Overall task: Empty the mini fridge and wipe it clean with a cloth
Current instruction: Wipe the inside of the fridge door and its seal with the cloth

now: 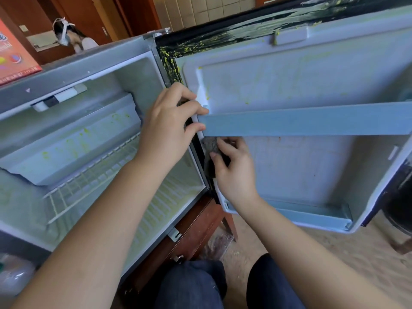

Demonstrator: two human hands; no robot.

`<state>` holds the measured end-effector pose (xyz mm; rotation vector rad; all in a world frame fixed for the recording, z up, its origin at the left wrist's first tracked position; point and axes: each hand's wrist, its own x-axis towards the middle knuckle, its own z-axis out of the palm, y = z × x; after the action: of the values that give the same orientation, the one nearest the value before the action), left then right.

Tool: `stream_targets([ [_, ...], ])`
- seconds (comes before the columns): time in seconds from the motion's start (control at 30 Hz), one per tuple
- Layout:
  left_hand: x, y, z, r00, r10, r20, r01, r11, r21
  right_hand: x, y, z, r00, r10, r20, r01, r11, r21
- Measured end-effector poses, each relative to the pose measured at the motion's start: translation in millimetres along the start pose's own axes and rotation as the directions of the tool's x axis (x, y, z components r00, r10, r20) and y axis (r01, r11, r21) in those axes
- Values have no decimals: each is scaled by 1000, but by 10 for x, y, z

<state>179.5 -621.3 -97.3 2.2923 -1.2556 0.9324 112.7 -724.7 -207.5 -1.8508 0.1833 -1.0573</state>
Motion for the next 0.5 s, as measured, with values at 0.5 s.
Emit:
stream_targets([
  [0.5,98,202,139,999,-34,0,34,999,-35,111,20,-208,994,-34,107,43,996,-80],
])
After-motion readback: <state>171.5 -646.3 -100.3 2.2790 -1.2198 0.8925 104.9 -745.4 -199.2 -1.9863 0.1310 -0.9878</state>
